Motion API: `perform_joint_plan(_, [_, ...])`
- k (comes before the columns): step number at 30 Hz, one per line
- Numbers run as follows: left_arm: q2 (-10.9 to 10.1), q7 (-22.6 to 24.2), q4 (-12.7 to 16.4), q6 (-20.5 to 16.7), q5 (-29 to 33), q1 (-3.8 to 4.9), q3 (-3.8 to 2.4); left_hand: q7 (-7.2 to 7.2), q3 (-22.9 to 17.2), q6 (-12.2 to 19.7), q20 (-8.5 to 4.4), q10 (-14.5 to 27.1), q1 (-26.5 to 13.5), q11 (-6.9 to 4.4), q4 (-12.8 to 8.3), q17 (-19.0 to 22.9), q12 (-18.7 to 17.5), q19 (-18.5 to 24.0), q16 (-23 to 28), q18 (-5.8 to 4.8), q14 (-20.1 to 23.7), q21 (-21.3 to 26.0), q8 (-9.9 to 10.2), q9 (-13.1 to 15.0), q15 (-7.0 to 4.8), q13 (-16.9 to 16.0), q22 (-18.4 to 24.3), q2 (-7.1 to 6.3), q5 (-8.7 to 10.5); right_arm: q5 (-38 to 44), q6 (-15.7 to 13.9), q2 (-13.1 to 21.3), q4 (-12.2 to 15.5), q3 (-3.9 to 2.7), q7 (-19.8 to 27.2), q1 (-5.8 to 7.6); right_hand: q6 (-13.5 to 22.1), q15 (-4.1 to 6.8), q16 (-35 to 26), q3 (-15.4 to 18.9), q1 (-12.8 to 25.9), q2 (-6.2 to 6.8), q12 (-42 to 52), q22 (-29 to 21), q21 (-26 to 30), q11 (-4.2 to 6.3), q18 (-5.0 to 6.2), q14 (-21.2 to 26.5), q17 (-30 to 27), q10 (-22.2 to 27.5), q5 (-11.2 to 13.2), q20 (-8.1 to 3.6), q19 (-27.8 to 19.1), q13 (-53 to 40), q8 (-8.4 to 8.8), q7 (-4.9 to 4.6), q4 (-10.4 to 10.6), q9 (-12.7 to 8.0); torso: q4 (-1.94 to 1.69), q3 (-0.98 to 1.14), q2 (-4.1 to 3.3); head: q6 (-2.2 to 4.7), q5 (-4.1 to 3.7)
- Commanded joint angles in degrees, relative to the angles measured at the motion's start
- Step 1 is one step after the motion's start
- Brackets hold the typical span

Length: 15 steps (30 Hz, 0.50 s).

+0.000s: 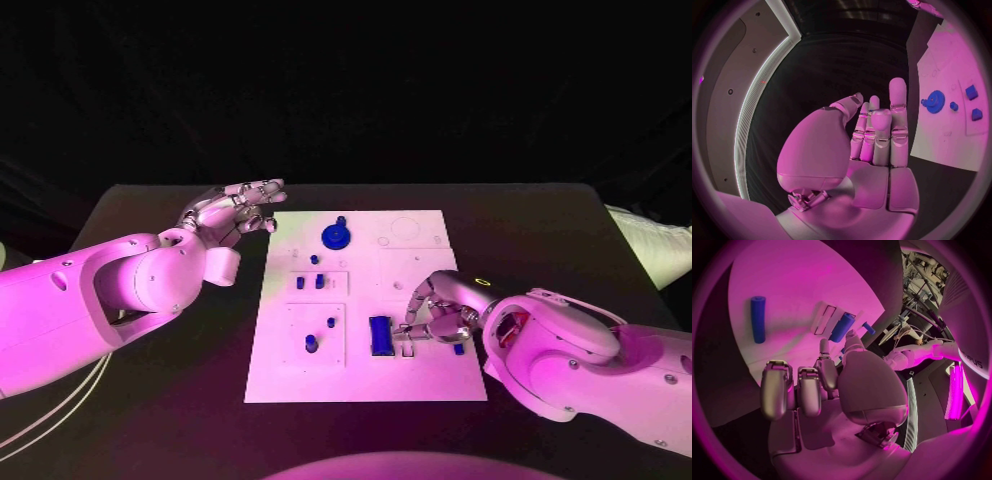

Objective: Assemble the parts on the task board

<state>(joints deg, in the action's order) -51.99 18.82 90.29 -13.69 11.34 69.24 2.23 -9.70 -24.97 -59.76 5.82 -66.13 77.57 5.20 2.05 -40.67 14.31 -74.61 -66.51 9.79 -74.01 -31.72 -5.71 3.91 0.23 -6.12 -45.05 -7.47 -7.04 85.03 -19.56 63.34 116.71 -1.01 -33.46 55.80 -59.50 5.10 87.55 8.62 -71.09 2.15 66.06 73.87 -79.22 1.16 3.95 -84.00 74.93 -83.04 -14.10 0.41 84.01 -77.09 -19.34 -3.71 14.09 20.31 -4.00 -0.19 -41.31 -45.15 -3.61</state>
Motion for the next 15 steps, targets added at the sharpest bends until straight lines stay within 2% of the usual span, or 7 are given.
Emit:
perform_joint_plan(1, [0.2, 0.3, 0.0, 1.1, -0.4, 0.01, -0.02, -0.11, 0.2, 0.4, 0.01, 0.4, 0.3, -0.01, -0.2, 0.1, 0.4, 0.2, 0.2, 0.57, 0.3, 0.3, -0.2, 0.0, 0.07, -0.1, 0.1, -0.20, -0.30, -6.5, -2.3, 2.2, 0.4, -0.12, 3.5, 1.21, 1.2, -0.54, -0.1, 0.2, -0.1, -1.11, -1.0, -0.1, 0.2, -0.59, -0.44, -5.2, 11.2, 0.3, -2.0, 0.76, 0.6, 2.1, 1.41, -0.33, 0.6, -0.6, 0.03, -0.12, 0.16, 0.14, -0.74])
perform_joint_plan(5, [0.3, 0.3, 0.0, 1.1, -0.4, 0.01, -0.01, -0.14, 0.3, 0.5, 0.02, 0.5, 0.3, 0.01, -0.2, 0.1, 0.5, 0.3, 0.2, 0.57, 0.3, 0.3, -0.3, 0.0, 0.09, -0.1, 0.1, -0.18, -0.31, -5.2, -0.4, 5.4, 0.2, -0.07, 3.7, 2.37, 1.8, -0.99, -0.1, -0.1, -2.0, -2.48, -2.0, -0.1, 0.2, -1.09, -0.42, -5.2, 11.2, 0.6, -3.3, 1.21, 0.5, 2.6, 3.31, -0.91, 0.6, -1.8, 0.09, -0.20, 0.09, 0.57, -1.62])
perform_joint_plan(8, [0.4, 0.3, 0.0, 1.1, -0.4, 0.01, 0.00, -0.14, 0.3, 0.5, 0.03, 0.5, 0.3, 0.01, -0.2, 0.1, 0.5, 0.3, 0.2, 0.57, 0.3, 0.3, -0.3, 0.0, 0.09, -0.1, 0.1, -0.18, -0.31, -2.1, 1.6, 7.5, -0.1, 0.19, 3.1, 2.69, 1.3, -1.12, -0.1, -0.6, -4.2, -3.34, -2.3, 0.1, 0.1, -1.21, -0.44, -5.2, 11.3, 0.7, -4.3, 1.41, 0.6, 2.8, 4.50, -1.09, 0.0, -2.8, 0.33, -0.16, 0.14, 0.62, -2.06])
perform_joint_plan(12, [0.5, 0.2, 0.1, 1.1, -0.4, 0.01, 0.01, -0.14, 0.3, 0.5, 0.03, 0.5, 0.3, 0.01, -0.2, 0.1, 0.5, 0.3, 0.2, 0.57, 0.3, 0.3, -0.3, 0.0, 0.09, -0.1, 0.1, -0.18, -0.31, 0.0, 3.0, 8.5, -0.4, 0.48, 2.2, 2.60, 0.3, -1.10, -0.1, -0.5, -4.7, -3.57, -2.4, 0.2, 0.1, -1.15, -0.45, -5.2, 11.3, 0.6, -4.3, 1.45, 0.6, 2.8, 4.93, -0.97, 0.2, -3.3, 0.52, -0.13, 0.23, 0.68, -2.47])
perform_joint_plan(15, [0.6, 0.2, 0.0, 1.2, -0.4, 0.00, 0.01, -0.14, 0.3, 0.5, 0.03, 0.5, 0.3, 0.01, -0.2, 0.1, 0.5, 0.3, 0.2, 0.57, 0.3, 0.3, -0.3, 0.0, 0.09, -0.1, 0.1, -0.18, -0.31, 2.5, 4.1, 9.0, -0.6, 0.67, 1.5, 2.16, -1.9, -0.86, -0.2, 0.1, -4.8, -3.40, -3.3, -0.1, 0.3, -0.77, -0.37, -5.1, 11.1, 0.8, -4.7, 1.34, 0.5, 3.3, 4.75, -0.44, 0.6, -3.3, 0.68, -0.13, 0.28, 0.70, -2.58])
